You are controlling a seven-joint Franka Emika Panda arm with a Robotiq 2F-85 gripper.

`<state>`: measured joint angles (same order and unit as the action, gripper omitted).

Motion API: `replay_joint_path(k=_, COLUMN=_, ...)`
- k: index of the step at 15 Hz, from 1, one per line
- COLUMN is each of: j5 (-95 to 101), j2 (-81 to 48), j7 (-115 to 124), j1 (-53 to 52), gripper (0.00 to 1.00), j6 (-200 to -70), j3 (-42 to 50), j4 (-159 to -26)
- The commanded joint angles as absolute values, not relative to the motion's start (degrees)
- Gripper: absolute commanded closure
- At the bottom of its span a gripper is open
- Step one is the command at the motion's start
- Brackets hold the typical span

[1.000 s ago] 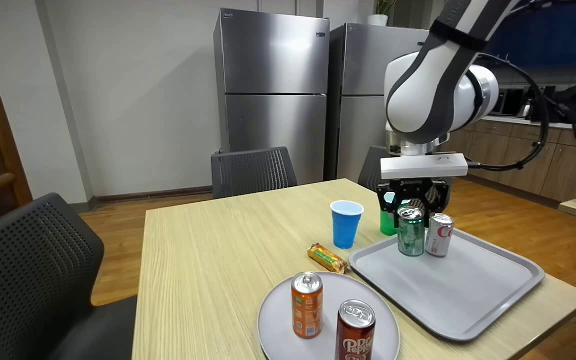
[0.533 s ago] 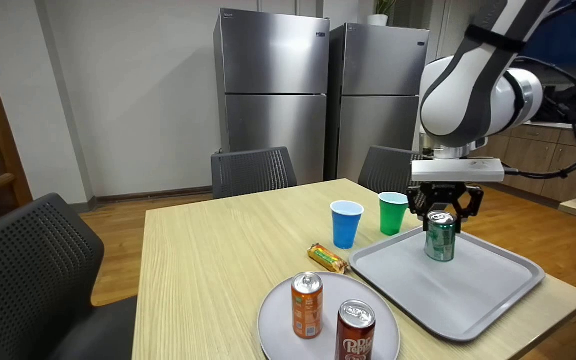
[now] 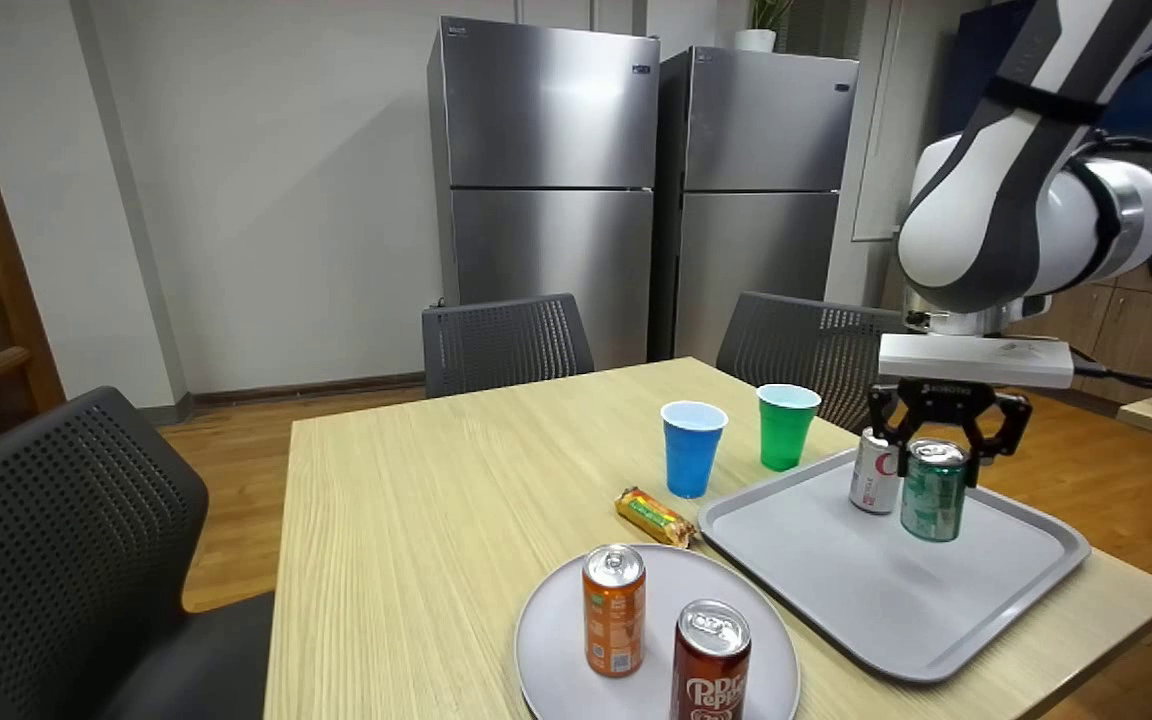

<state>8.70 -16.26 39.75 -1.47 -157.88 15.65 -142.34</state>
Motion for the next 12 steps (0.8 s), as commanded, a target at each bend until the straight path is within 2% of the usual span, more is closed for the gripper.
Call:
replay_joint_path(k=1, j5=3.55, j2=-16.24, j7=35.08, j1=1.63, gripper=0.62, j6=-160.05, j3=14.25, j4=-143.41)
replay_joint_path(k=12, j5=-12.81, j2=-20.53, j7=21.61, j1=6.97, gripper=0.62, j6=-165.82, j3=9.64, j4=-142.46)
